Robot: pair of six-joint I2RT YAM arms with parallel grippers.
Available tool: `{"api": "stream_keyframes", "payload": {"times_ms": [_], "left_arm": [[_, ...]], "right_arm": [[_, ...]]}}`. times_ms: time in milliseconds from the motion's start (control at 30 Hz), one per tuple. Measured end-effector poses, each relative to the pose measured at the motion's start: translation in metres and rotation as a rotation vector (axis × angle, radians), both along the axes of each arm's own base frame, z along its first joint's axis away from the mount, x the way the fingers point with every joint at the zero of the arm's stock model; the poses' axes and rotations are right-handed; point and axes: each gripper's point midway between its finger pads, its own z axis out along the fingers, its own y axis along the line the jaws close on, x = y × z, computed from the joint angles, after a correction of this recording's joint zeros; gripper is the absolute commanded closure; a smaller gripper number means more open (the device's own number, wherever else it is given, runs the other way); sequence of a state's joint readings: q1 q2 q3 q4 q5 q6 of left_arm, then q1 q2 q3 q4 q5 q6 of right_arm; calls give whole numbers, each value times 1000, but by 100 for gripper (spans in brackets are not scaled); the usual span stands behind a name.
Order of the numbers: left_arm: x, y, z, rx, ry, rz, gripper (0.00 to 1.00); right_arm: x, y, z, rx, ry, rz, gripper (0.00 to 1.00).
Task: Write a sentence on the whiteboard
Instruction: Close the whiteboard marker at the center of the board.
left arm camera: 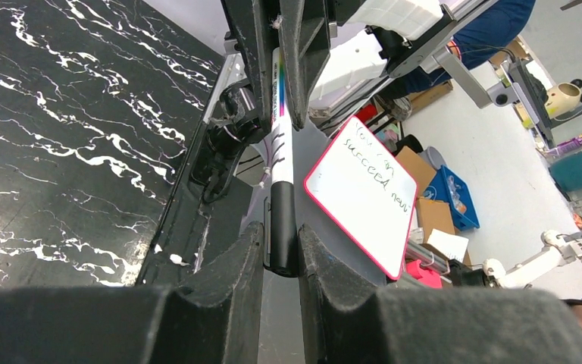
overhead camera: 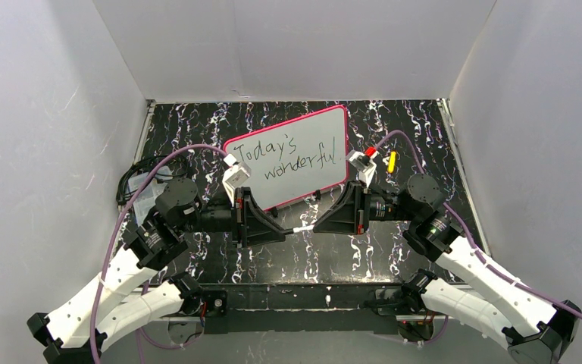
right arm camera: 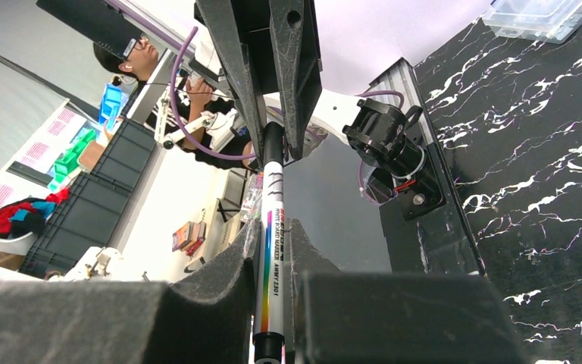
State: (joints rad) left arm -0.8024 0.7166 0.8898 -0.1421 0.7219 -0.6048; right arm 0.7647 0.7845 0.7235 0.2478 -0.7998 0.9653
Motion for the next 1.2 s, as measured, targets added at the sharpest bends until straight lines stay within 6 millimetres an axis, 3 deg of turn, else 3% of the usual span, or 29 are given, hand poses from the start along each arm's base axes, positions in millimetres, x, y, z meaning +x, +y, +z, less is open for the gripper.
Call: {"api": "stream_keyframes", "payload": {"times_ms": [500, 533, 633, 733, 833, 933, 1200], "left_arm": [[-1, -4, 0, -13, 11, -29, 100], [-1, -5, 0, -11, 11, -31, 95], [0, -4, -6, 13, 9, -23, 44], [6, -6, -14, 60, -27, -2, 27], [13, -6, -25, 135, -56, 14, 25], [15, -6, -31, 187, -80, -7, 31], [16, -10, -59, 293, -89, -87, 31]], "right_arm": [[-1, -1, 2, 9, -11, 9, 99], [-1, -1, 2, 9, -11, 9, 99], [1, 0, -3, -7, -13, -1, 99], [10, 6, -15, -49, -5, -41, 99], [21, 11, -39, -132, 39, -69, 99], [24, 13, -56, -190, 66, -77, 99], [23, 13, -69, -236, 85, -60, 99]]}}
